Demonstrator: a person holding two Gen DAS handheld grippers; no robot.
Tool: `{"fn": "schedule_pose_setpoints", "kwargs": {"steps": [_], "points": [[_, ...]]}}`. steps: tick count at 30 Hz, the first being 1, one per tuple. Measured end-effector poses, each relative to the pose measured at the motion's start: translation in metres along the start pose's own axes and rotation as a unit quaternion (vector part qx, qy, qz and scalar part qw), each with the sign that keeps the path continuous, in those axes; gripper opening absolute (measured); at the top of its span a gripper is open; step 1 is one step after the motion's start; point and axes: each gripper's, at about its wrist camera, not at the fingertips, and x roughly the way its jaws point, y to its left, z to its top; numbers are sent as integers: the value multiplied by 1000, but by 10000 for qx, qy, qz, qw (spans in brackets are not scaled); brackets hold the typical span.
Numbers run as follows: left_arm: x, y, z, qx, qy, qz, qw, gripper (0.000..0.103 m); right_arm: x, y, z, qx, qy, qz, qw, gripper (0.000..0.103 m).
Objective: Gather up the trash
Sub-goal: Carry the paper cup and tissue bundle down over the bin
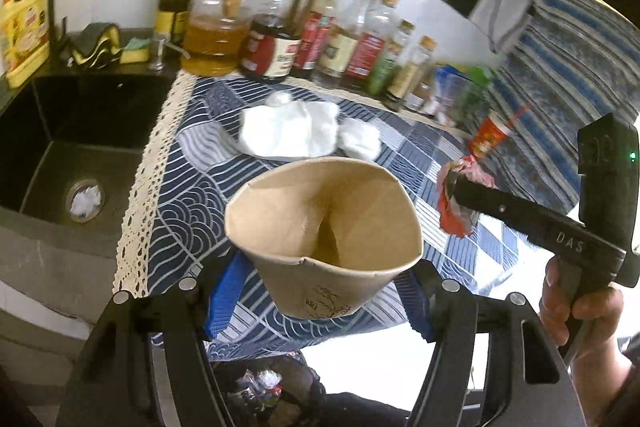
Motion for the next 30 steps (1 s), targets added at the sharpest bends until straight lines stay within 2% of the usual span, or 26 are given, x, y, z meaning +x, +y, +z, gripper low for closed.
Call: {"fn": "schedule_pose_setpoints", "kwargs": {"steps": [8,12,19,30], "points": [[-19,-7,-33,316,291,-324,9986,66,-29,28,-52,404,-130,-194,9989,37],[-23,-2,-55,209,508,-538,9970,66,-34,37,-80,617,-55,-190,9979,37],[-25,9,-88,165,776,-481,9957,66,-28,48,-118,754,175,-106,9969,37],[-13,27,-130,-213,1167,-359,9923,66,3,46,-163,1093,784,206,9907,38]]}}
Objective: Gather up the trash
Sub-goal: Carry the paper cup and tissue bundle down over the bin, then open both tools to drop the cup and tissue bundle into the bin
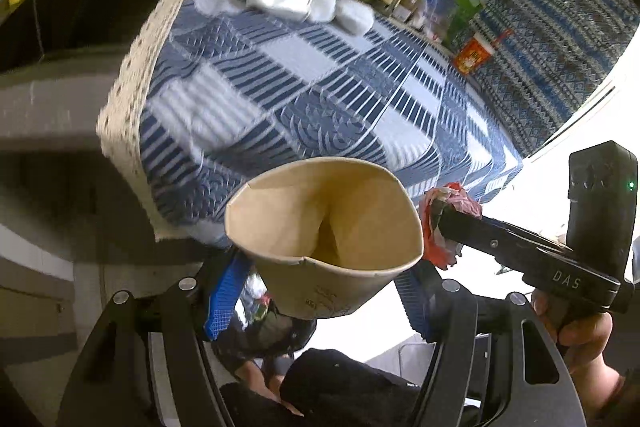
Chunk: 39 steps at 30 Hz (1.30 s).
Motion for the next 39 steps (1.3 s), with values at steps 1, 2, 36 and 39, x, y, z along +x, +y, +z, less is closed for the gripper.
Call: {"fn": "schedule_pose_setpoints", "kwargs": {"steps": [1,2,36,39], "points": [[3,2,-4,-50,68,6,10000,66,3,-1,-2,24,46,9,10000,38],[5,4,-7,-69,111,24,9999,66,8,-3,-6,43,102,-3,9999,38],[148,89,-74,-508,1873,691,9786,66,154,-81,-97,1232,1791,-421,9752,40],[157,90,-74,-440,1992,720,9763,67,163,-87,-98,1341,1840,-458,9727,41]]}}
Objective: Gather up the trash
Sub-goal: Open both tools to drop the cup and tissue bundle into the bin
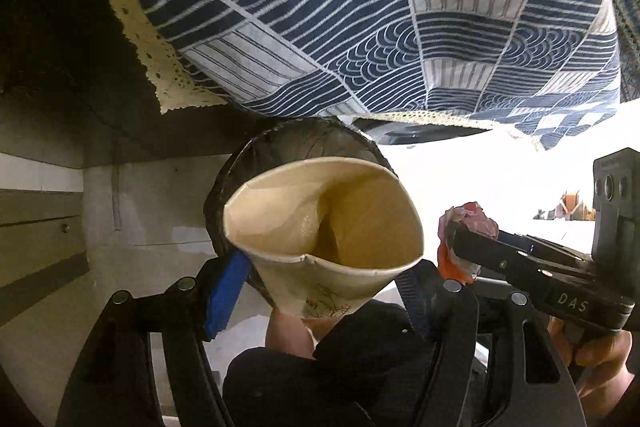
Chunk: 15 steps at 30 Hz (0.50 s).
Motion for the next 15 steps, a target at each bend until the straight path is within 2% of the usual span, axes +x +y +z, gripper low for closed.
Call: {"fn": "schedule_pose_setpoints", "kwargs": {"steps": [9,10,11,12,14,15], "points": [[14,-5,14,149,173,118,9997,69,5,-4,10,179,13,32,9998,43],[14,-7,16,174,185,116,9996,69,4,-4,11,212,9,57,9998,47],[14,-8,19,198,179,133,9996,70,4,-5,11,250,15,61,9997,59],[13,-9,21,211,168,166,9995,76,3,-6,12,311,8,44,9995,64],[12,-10,25,237,148,250,9993,83,0,-8,14,374,-32,31,9993,64],[11,-10,26,237,144,292,9992,83,-2,-9,15,390,-43,19,9992,64]]}}
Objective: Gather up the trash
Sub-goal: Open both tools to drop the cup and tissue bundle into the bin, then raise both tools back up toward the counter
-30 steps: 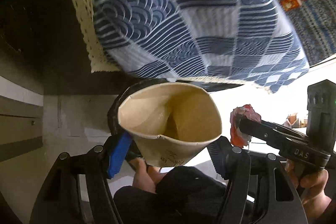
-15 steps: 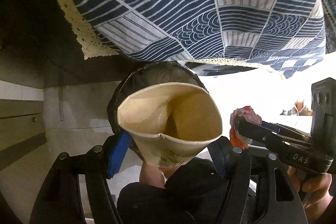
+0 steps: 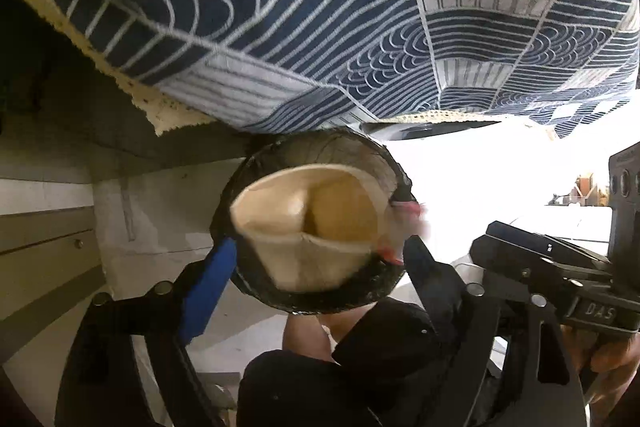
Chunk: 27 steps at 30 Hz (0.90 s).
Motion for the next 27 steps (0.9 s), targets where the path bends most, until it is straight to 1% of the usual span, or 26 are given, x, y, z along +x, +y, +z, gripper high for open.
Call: {"fn": "schedule_pose_setpoints", "kwargs": {"steps": [3,5,11,13,16,17,19,21,22,24,27], "points": [[-1,3,3,-6,1,105,9999,83,-5,-3,2,54,-44,-27,10000,64],[-3,5,4,-22,-2,128,9999,83,-8,-3,3,81,-61,-62,9999,66],[-13,9,2,-121,-75,90,9999,83,-19,-5,1,101,-104,-86,9999,68],[-16,9,1,-139,-107,70,9998,83,-22,-2,-1,73,-130,-82,9999,71],[-24,9,0,-154,-185,35,9997,83,-27,2,-4,5,-154,-112,9998,72],[-27,9,-1,-160,-216,19,9996,83,-29,4,-4,1,-164,-109,9998,78],[-31,7,-1,-148,-270,0,9995,83,-30,6,-5,-8,-210,-73,9998,84],[-40,6,-2,-130,-381,42,9992,83,-35,8,-6,-6,-236,76,9997,89],[-46,5,-3,-144,-443,25,9989,83,-40,10,-5,-4,-292,132,9995,94],[-54,5,-3,-156,-527,14,9985,83,-47,14,-3,-52,-410,107,9991,97],[-72,-1,-3,-108,-750,1,9971,83,-56,21,-1,-131,-515,142,9985,98]]}}
